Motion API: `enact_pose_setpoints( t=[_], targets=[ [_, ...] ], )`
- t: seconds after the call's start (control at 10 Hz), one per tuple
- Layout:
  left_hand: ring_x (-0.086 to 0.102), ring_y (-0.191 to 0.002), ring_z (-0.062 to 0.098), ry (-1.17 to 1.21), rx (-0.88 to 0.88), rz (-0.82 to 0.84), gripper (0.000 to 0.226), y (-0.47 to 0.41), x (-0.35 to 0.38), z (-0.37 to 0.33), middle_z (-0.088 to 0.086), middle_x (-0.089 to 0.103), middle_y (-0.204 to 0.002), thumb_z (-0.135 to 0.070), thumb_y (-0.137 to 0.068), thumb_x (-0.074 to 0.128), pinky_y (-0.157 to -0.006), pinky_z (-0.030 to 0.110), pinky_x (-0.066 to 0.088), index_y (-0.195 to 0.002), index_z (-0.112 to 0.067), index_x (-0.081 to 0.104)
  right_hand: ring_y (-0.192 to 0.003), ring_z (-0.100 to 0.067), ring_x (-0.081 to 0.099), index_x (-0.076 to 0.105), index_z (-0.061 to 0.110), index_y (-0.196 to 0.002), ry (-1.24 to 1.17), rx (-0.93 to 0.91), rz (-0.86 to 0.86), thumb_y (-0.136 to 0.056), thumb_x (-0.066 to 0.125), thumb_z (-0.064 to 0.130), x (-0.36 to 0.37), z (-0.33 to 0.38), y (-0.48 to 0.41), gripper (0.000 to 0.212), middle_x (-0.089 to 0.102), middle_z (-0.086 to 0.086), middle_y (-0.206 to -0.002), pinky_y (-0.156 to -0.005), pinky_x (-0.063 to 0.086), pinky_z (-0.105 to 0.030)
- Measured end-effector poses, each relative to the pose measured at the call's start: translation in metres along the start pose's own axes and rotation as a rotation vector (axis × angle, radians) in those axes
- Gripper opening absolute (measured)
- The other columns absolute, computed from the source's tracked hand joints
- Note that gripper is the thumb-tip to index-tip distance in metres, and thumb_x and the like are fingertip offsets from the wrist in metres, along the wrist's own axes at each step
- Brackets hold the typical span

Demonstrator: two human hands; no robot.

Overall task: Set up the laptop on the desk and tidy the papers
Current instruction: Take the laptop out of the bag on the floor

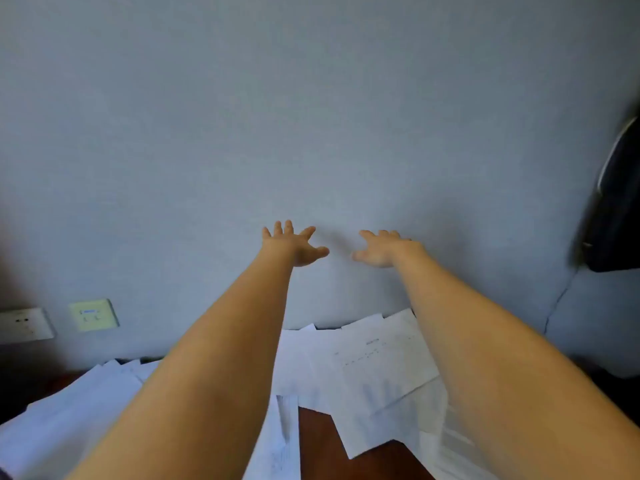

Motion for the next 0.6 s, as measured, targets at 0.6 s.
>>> enact_pose_setpoints(
  t=[0.6],
  targets=[
    [-0.011, -0.146, 0.031, -0.004, 0.073, 0.087, 0.068, -0.019, 0.049, -0.263, 0.013, -0.009, -0.158, -0.061, -0.095, 0.025, -0.115, 0.051, -0.007, -0.151, -0.030, 0.002, -0.141, -0.033, 0.019, 0.017, 0.024, -0.149, 0.018, 0.125, 0.148, -0.095, 0.038, 0.042, 0.044, -0.282, 0.001, 0.061, 0.022, -0.011, -0.153, -0.113, 0.024, -0.045]
  ],
)
Point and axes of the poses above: each hand's wrist, its own y-axis away from the middle knuckle, its own x-axis out of the palm, z = x × y, the point moved 10 cm from there along -y, towards the middle knuckle
